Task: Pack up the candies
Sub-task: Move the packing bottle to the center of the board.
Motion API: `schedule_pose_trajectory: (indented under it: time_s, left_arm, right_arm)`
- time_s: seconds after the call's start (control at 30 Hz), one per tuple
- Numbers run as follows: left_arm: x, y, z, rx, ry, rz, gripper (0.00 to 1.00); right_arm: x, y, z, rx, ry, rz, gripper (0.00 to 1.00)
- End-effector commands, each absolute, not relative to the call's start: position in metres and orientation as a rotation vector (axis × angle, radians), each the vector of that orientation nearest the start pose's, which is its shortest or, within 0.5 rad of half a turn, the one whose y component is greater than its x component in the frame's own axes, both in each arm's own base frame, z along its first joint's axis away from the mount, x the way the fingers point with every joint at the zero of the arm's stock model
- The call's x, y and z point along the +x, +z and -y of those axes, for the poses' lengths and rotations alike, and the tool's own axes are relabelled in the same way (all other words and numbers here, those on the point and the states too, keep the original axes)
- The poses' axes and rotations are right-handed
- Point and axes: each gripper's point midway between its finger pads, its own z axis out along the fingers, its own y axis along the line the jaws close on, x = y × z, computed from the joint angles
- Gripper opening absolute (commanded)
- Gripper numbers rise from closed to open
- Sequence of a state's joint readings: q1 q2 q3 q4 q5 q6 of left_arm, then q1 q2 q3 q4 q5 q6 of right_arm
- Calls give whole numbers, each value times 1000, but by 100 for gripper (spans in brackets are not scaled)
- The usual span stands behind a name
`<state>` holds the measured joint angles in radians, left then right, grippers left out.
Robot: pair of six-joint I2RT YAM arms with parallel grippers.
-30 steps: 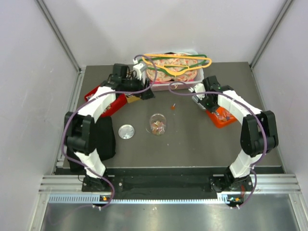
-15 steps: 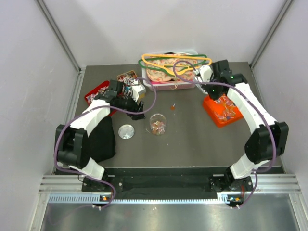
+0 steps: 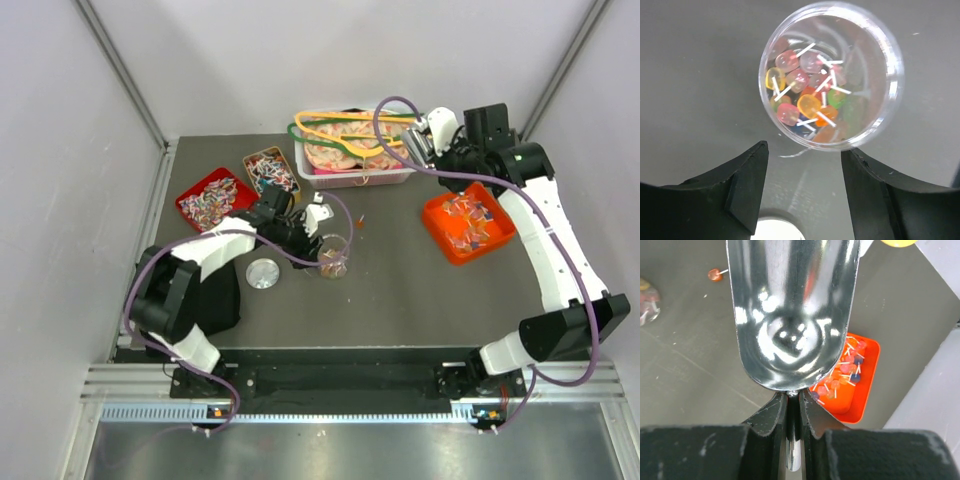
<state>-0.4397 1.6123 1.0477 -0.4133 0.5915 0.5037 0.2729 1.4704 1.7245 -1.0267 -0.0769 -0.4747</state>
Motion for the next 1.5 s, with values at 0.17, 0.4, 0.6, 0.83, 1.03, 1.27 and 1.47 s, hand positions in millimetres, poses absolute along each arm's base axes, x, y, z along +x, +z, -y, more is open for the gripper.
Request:
schedule_pose_trajectory:
  time_s: [0.17, 0.4, 0.6, 0.83, 1.03, 1.27, 1.47]
  left_arm:
    - [318, 75, 270, 1429, -709, -1928, 65]
    - [310, 64, 326, 1499, -800, -1872, 64]
    - [295, 69, 375, 1557, -864, -1812, 64]
    - [333, 88, 349, 1409, -741, -1884, 74]
    - [378, 112, 268, 1197, -593, -1963, 82]
    - [435, 118, 193, 1030, -374, -1994, 86]
    - [484, 111, 172, 985, -271, -1965, 82]
  right_arm:
    - [338, 337, -104, -864, 39, -2055, 0]
    - [337, 339, -105, -861, 43, -2053, 0]
    - [340, 339, -103, -852, 27, -2056, 0]
    - [341, 341, -101, -850, 7, -2049, 0]
    - [346, 345, -105, -849, 24, -2041, 0]
    - [352, 339, -111, -858, 49, -2054, 0]
    - [353, 334, -115, -868, 64, -2064, 0]
